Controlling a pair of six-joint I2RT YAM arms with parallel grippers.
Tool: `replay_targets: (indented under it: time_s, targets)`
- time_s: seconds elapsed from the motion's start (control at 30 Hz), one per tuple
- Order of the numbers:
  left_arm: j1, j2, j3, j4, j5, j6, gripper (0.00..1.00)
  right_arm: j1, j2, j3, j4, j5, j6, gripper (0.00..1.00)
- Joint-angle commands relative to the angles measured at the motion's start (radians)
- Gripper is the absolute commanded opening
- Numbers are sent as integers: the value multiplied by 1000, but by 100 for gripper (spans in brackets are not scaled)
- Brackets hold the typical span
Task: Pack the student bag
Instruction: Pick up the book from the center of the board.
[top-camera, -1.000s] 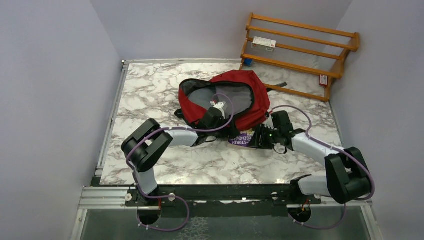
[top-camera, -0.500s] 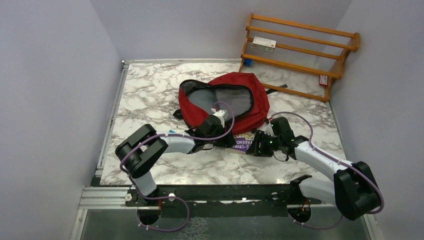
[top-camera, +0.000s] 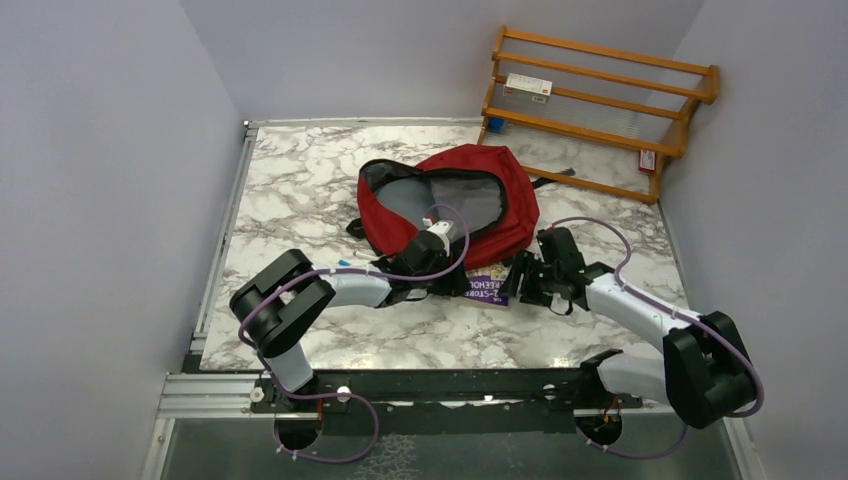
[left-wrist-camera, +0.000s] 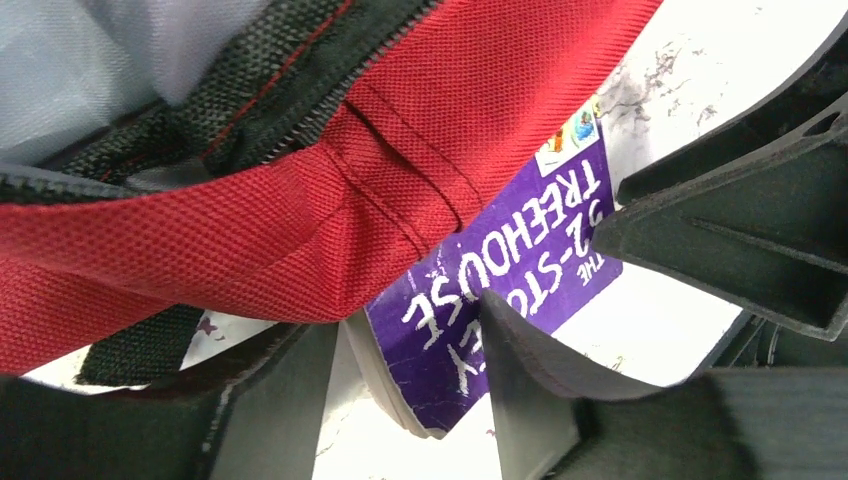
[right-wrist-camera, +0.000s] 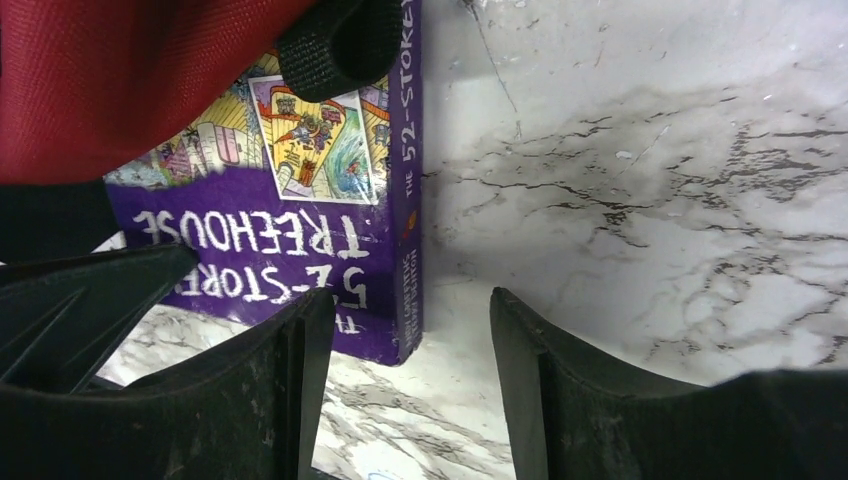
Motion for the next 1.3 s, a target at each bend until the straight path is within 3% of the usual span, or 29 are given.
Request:
replay_targets:
  time_s: [0.0, 0.23, 0.47, 0.63, 0.8, 0.87, 0.93, 1.07, 1.17, 1.27]
  targets:
    - [-8, 63, -19, -161, -28, -13, 52, 3, 24, -34, 93, -32, 58, 64]
    - [3, 63, -92, -171, -37, -43, 27, 3, 10, -97, 163, -89, 118, 65]
    - [51, 193, -131, -118, 30, -64, 8, 3, 13, -196, 291, -150, 246, 69]
    - [54, 231, -128, -112, 45, -49, 4, 3, 1, -299, 486, -206, 372, 67]
    - [54, 241, -113, -118, 52, -13, 4, 3, -30, -400, 730, -228, 478, 57]
    - [54, 244, -108, -119, 57, -6, 4, 3, -31, -402, 755, -220, 486, 52]
    - [54, 240, -107, -117, 59, -2, 4, 3, -39, -388, 738, -204, 477, 45]
    - [54, 191, -104, -129, 45, -2, 9, 3, -116, -313, 483, -76, 414, 23]
    - [54, 123, -76, -164, 15, 4, 20, 3, -207, -240, 245, 49, 356, 3]
    - [54, 65, -21, -214, -29, 17, 39, 3, -291, -152, 27, 160, 297, 0]
